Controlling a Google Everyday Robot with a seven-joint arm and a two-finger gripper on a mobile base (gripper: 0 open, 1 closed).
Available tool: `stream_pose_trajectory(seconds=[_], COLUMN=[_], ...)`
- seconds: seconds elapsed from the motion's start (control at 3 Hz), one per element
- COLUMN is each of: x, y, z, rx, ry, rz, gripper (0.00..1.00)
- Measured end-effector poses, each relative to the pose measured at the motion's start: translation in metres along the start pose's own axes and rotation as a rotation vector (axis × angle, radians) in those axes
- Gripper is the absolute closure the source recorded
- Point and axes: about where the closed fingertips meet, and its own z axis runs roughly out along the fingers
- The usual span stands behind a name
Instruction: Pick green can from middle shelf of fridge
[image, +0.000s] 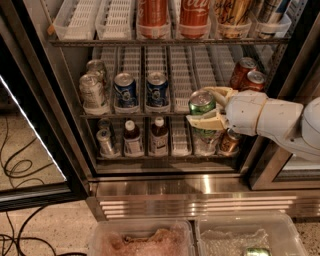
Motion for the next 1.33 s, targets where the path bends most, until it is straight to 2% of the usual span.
stream_pose_trajectory(seconds=[0.33,0.67,1.0,1.33], x=[0.000,-0.005,-0.002,0.012], y=[-0.002,0.002,0.022,0.083], z=[0.001,0.003,-0.007,-0.031], rx=[0.007,-0.050,-0.148,-0.281], ry=[0.000,-0.015,-0.053,-0.072], rz=[-0.001,-0.026,-0.037,-0.007], gripper=[1.00,1.00,1.00,1.00])
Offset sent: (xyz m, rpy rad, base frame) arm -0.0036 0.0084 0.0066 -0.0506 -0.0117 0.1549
